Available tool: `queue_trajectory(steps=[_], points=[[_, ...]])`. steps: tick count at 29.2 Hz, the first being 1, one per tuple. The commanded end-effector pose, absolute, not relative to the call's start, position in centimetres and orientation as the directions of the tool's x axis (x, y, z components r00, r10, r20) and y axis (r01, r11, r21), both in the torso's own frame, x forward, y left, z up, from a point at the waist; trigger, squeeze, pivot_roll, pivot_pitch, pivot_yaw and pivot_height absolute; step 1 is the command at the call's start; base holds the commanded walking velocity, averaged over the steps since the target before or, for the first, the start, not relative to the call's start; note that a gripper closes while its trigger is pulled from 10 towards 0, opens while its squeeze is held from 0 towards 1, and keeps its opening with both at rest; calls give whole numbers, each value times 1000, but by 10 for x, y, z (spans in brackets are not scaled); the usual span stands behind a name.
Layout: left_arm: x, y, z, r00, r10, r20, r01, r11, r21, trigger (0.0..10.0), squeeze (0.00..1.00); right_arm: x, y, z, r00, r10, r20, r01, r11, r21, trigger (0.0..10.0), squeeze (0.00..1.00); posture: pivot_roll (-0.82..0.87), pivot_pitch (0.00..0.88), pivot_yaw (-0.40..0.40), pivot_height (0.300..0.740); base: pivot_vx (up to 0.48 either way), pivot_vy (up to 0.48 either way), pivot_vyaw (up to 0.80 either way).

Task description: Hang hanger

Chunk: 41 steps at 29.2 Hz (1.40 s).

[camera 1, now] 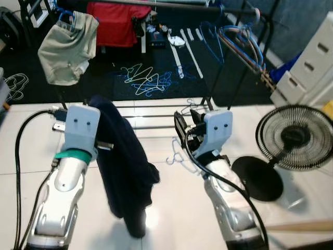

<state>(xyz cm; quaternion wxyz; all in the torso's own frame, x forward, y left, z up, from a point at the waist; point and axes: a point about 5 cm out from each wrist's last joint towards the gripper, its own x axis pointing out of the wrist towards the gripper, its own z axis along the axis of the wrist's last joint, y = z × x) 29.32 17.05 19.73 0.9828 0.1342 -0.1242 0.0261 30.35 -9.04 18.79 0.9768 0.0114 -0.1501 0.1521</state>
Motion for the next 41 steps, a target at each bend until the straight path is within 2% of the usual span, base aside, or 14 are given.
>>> queue_trajectory(steps=[1, 23, 38, 41], points=[[292, 170, 203, 959, 14, 284, -90, 963, 255, 10000, 0, 303, -91, 186, 912, 288, 292, -300, 954, -4, 10000, 0, 14, 31, 46, 740, -431, 0, 0], [291, 171, 202, 960, 16, 279, -91, 962, 258, 10000, 0, 301, -87, 184, 908, 309, 282, -321, 947, -4, 10000, 0, 20, 34, 45, 740, -414, 0, 0], [290, 169, 200, 965, -4, 261, -68, 961, 267, 10000, 0, 303, -85, 184, 909, 311, 278, -321, 947, -11, 10000, 0, 29, 40, 46, 740, 0, 0, 0], [290, 169, 200, 966, -5, 260, -67, 961, 268, 10000, 0, 303, -86, 184, 910, 309, 277, -317, 948, -16, 10000, 0, 30, 40, 46, 740, 0, 0, 800]])
